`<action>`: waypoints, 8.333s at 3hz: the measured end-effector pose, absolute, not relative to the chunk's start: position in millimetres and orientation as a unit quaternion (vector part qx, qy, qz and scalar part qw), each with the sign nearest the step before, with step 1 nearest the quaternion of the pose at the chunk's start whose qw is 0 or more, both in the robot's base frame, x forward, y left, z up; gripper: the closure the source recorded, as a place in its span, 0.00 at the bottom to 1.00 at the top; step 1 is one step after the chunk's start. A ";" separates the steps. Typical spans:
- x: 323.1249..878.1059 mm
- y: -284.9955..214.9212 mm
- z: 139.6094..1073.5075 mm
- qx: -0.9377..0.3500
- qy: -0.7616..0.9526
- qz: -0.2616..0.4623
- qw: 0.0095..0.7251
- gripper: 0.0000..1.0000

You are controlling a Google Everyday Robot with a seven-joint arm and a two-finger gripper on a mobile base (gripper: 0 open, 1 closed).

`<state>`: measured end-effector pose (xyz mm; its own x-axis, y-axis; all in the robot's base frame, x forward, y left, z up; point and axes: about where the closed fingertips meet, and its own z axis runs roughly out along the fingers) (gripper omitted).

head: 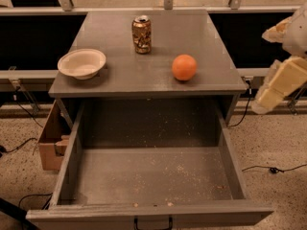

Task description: Place orange can into top drawer

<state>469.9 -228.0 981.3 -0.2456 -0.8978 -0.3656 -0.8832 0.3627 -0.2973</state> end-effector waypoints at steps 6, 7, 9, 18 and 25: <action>612.2 -181.4 1004.2 -0.378 0.743 0.126 0.538 0.00; 661.9 -145.5 1023.9 -0.359 0.697 0.181 0.593 0.00; 731.9 -81.9 1032.4 -0.362 0.644 0.249 0.626 0.00; 816.2 30.2 921.7 -0.387 0.696 0.229 0.559 0.89; 548.5 -222.6 960.6 -0.394 0.742 0.123 0.528 1.00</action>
Offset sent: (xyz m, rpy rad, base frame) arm 0.1346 0.0194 0.0165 0.5980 -0.2688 -0.1543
